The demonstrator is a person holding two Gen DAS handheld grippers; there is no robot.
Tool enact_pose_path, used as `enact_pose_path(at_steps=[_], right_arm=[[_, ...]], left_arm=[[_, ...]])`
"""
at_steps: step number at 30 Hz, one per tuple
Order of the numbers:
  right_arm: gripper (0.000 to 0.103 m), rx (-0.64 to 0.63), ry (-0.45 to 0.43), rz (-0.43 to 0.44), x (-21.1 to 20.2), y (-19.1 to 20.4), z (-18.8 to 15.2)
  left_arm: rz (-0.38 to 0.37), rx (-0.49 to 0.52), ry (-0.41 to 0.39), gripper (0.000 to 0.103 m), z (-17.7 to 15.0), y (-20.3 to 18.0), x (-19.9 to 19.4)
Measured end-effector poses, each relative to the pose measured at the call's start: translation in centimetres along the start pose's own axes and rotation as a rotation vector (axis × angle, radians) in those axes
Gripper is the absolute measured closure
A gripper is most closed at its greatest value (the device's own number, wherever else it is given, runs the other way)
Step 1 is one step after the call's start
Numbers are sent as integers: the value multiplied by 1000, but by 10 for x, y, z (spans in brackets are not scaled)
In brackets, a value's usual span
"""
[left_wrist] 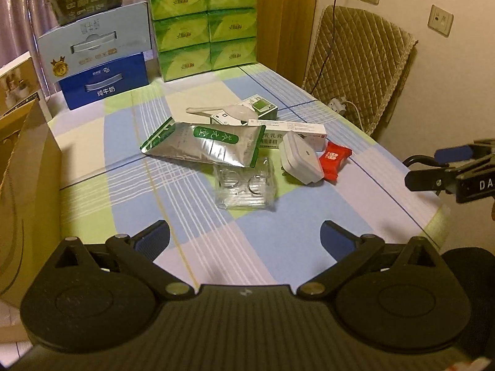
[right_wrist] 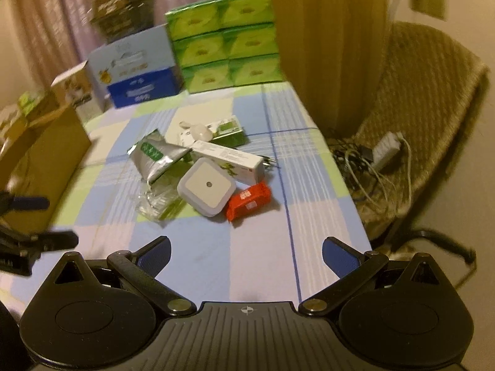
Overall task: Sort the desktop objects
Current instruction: 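Move left tool toward clear ringed tray while right tool approaches red candy packet, then close left gripper on clear ringed tray while right gripper grasps red candy packet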
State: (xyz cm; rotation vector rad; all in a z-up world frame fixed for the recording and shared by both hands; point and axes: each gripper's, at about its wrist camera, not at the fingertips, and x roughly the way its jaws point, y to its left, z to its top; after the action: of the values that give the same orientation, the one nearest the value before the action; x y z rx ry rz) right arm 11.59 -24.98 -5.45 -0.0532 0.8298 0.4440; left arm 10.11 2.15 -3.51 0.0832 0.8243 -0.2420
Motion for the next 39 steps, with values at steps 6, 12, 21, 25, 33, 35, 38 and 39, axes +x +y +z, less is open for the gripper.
enact_pose_path(at_steps=[6,12,21,25,33,35,38,39], right_arm=[[2,-178,21,-5,29,6,6],[2,-309,34,10,59,8,10],[2,-383,55,48,100,8,14],[2,-401,73,52,116,8,16],[3,-418,90,51,138,6,20],[5,-426,97,45,144,7,21],[14,-443,107,36,151,8,21],[16,-447,110,35,153,8,21]], left_arm=[[-20,16,-9,2,7,4,28],[-42,50,-5,2,16,9,59],[-85,69,-11,2,25,19,106],[-106,90,0,4,32,21,123],[-120,107,15,15,40,21,144],[-125,112,24,18,40,21,148],[-141,112,29,27,40,20,151],[-143,114,31,28,41,20,152]])
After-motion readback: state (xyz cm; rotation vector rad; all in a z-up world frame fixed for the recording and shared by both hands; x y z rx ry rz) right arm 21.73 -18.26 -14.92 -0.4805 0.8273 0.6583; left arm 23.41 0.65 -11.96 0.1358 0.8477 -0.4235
